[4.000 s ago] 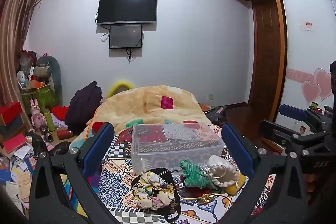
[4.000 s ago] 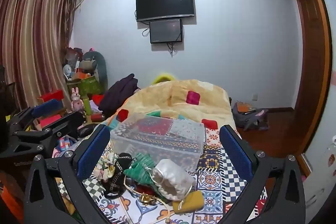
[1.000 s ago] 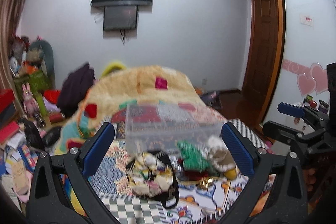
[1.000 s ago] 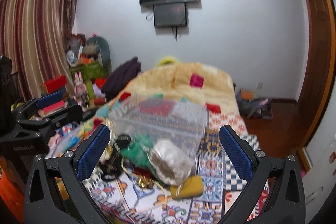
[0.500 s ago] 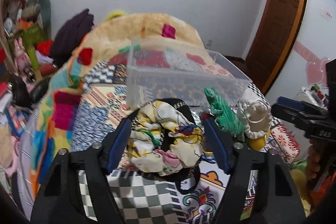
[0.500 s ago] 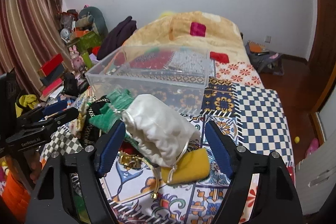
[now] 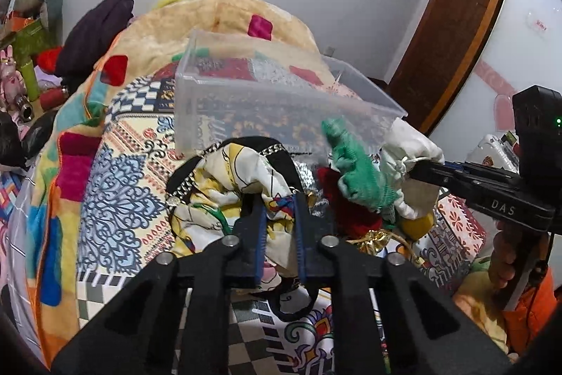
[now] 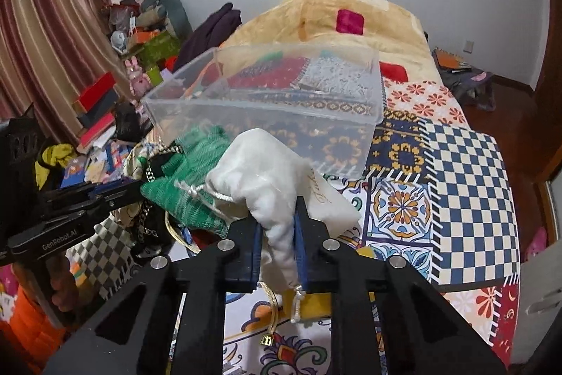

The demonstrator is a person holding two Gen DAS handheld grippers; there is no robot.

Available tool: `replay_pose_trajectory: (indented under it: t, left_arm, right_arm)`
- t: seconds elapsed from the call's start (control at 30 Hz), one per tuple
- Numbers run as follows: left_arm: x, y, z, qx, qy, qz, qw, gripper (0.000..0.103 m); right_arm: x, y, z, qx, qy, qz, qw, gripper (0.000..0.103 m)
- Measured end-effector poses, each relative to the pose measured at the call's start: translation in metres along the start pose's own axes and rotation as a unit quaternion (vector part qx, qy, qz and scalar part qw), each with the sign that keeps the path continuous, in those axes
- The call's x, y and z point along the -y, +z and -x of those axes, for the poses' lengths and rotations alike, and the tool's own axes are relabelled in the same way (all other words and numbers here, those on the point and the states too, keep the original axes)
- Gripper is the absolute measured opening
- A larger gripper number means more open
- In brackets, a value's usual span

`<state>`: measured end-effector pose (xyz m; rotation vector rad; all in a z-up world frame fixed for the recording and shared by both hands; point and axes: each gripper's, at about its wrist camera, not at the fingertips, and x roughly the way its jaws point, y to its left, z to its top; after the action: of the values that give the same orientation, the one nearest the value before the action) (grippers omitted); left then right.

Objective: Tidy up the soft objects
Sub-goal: 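Grasp the white satin pouch with the right tool while the left tool grasps the floral pouch, then lower both held pouches into the clear box and open both tools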

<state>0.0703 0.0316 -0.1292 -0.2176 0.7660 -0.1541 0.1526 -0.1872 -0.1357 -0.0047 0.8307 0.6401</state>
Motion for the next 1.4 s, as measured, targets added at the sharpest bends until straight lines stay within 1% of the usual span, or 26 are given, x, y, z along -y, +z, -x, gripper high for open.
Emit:
replay_pose_trajectory:
  t: [0.03,0.23,0.33,0.43,0.5,0.67,0.77,0.93,1.07,1.2,1.37,1.4]
  left_arm:
    - [0.0,0.001,0.005,0.007,0.002,-0.001,1.0,0.009]
    - [0.003,0.012,0.039,0.056,0.009,-0.006,0.9984,0.009]
    - [0.003,0.026,0.058,0.087,0.016,-0.008,0.996,0.009]
    - [0.005,0.047,0.074,0.12,0.022,-0.009,0.9925,0.009]
    - [0.007,0.062,0.077,0.133,0.026,-0.011,0.9908,0.009]
    - [0.009,0.093,0.07,0.138,0.025,-0.015,0.99,0.009]
    - [0.008,0.105,0.055,0.131,0.028,-0.019,0.9908,0.009]
    - [0.003,0.118,0.015,0.1,0.03,-0.022,0.9943,0.009]
    - [-0.004,0.123,-0.025,0.058,0.017,-0.016,0.998,0.009]
    - [-0.007,0.119,-0.059,0.022,0.023,-0.019,0.9993,0.009]
    - [-0.004,0.114,-0.078,-0.001,0.03,-0.024,0.9993,0.01]
    - [-0.003,0.113,-0.08,-0.005,0.029,-0.024,0.9993,0.013]
  right_arm:
    - [0.0,0.001,0.004,0.006,0.0,-0.001,1.0,0.013]
    - [-0.003,0.012,0.03,0.048,-0.001,0.006,0.999,0.012]
    - [-0.008,0.023,0.043,0.072,-0.007,0.011,0.997,0.012]
    - [-0.008,0.037,0.053,0.095,-0.014,0.013,0.995,0.012]
    - [-0.007,0.047,0.056,0.107,-0.019,0.014,0.994,0.012]
    - [-0.002,0.071,0.055,0.129,-0.033,0.011,0.991,0.012]
    - [0.006,0.082,0.046,0.131,-0.039,0.003,0.991,0.012]
    - [0.015,0.09,0.021,0.113,-0.047,-0.005,0.992,0.012]
    - [0.024,0.093,-0.009,0.085,-0.047,-0.017,0.995,0.012]
    - [0.028,0.089,-0.04,0.049,-0.046,-0.018,0.998,0.012]
    - [0.021,0.084,-0.055,0.015,-0.058,0.011,0.998,0.014]
    - [0.019,0.083,-0.057,0.009,-0.063,0.018,0.998,0.017]
